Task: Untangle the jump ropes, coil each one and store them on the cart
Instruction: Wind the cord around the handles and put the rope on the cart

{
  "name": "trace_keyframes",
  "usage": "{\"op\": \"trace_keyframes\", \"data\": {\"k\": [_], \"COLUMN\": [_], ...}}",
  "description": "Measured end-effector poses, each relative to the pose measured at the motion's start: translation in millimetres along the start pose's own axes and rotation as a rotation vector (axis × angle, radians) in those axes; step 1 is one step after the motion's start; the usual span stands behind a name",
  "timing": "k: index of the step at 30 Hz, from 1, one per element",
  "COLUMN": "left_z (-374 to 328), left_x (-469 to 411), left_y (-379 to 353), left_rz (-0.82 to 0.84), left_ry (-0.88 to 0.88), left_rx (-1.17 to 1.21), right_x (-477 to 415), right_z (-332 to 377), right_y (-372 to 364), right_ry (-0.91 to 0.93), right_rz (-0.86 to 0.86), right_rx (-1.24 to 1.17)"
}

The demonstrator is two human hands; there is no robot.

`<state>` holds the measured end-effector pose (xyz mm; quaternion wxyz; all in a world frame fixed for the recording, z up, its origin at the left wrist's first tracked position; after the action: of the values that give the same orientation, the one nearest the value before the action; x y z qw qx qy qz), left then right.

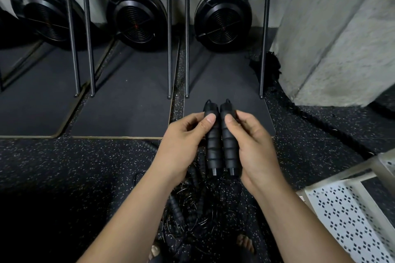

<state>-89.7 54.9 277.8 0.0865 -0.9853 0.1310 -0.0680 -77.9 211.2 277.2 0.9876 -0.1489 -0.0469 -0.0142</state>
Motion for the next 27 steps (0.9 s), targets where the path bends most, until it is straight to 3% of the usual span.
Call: {"op": "trace_keyframes", "data": {"k": [4, 8, 12, 14, 18, 23, 25, 27], "left_z": [-1, -14, -34, -39, -43, -15, -4, -4], "left_x": [-1, -1, -4, -6, -4, -10, -8, -7], "left_y": [1, 11, 32, 37, 51, 32, 21, 3], "left_rz": [-0.013, -0.067, -0.150, -0.160, -0.240, -0.107, -0.114, -0.041], "left_ry": [-0.027, -0.072, -0.184, -0.228, -0.216, -0.034, 0.066, 0.094], "left_rx": [-0.001, -0.078, -0.565, -0.671, -0.397, 0.237, 0.185, -0.077], "right_x": [4, 17, 17, 16, 26, 44, 40, 28], "right_z": [1, -5, -7, -5, -1, 7, 15, 27], "right_y": [-11, -47, -42, -36, -44, -67, -68, -57], "right_ry": [-0.024, -0.125, -0.189, -0.212, -0.274, -0.237, -0.153, -0.041], "right_rz": [0.075, 0.408, 0.405, 0.370, 0.529, 0.771, 0.732, 0.591], "right_rx": [0.006, 0.016, 0.030, 0.055, 0.082, 0.080, 0.058, 0.075]}}
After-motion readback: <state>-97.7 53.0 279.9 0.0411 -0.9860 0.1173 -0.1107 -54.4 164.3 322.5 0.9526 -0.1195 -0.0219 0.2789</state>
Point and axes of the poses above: each hand's wrist, its own x-axis away from the middle knuckle, its own y-axis out of the back of the hand, z = x × y, the point moved 10 cm from there along -x, towards the middle knuckle, and after that the axes turned 12 degrees about z, right-handed, at the moved point
